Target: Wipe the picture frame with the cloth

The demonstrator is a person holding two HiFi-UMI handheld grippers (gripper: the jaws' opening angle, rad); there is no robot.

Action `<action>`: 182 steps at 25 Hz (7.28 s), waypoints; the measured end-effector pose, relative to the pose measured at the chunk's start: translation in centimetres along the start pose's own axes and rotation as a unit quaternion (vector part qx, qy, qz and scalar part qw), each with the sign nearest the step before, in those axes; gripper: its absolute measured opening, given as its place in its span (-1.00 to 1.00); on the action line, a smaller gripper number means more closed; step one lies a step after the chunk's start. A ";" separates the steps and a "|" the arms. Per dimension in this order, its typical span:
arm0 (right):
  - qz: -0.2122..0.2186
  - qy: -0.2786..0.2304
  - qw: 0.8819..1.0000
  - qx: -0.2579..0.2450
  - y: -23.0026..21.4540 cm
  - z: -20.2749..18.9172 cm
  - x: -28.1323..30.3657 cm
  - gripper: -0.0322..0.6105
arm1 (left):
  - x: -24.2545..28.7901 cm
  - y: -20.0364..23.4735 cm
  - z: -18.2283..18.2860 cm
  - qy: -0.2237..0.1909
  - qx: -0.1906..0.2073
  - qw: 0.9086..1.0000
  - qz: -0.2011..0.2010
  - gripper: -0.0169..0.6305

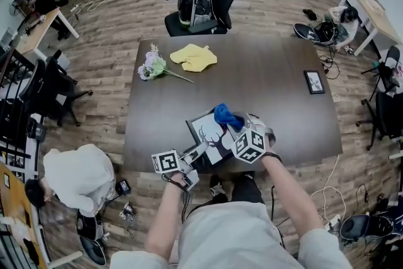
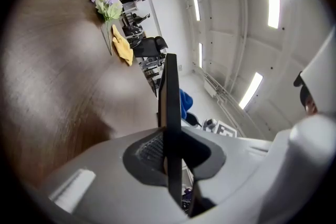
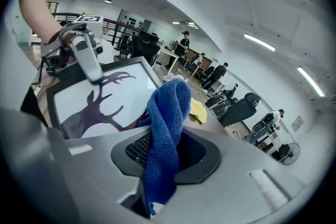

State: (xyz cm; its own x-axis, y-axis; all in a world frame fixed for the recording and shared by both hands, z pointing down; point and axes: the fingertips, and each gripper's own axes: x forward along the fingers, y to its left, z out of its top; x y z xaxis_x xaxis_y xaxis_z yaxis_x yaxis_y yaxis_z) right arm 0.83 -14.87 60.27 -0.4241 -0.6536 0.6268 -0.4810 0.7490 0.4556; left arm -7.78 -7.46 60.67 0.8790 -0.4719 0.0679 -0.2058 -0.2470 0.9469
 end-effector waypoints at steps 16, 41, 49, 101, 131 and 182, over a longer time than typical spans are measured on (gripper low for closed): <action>0.109 -0.013 0.990 -0.084 10.0 1.5 -2.4 -0.62 | -0.3 1.5 3.6 -0.046 0.002 0.999 0.029 -0.64; 0.101 -0.040 0.992 -0.072 8.0 1.7 -3.5 -0.62 | 2.1 0.0 1.7 -0.052 -0.015 0.998 0.012 -0.64; 0.032 -0.011 0.999 -0.013 1.7 0.5 -2.1 -0.61 | 3.2 -1.3 -0.1 -0.006 0.003 1.000 -0.002 -0.64; 0.194 -0.009 0.975 -0.108 8.1 0.8 -3.7 -0.62 | 0.9 -1.2 1.5 -0.022 0.037 0.999 0.020 -0.64; -0.051 0.017 0.999 0.007 -3.5 -0.2 -2.4 -0.61 | 1.1 -1.2 -3.2 0.061 0.032 0.998 -0.009 -0.64; 0.047 -0.021 0.906 0.420 6.2 -8.6 -7.4 -0.61 | 1.5 7.4 -5.4 0.098 -0.034 0.993 0.048 -0.64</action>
State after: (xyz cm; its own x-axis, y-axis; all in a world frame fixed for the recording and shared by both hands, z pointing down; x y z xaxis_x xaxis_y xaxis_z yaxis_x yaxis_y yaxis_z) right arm 7.61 -4.51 63.93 -0.5133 -0.6079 0.6058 -0.8484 0.4655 -0.2519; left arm -5.66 -5.41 69.50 0.9252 -0.3149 0.2119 -0.2683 -0.1477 0.9519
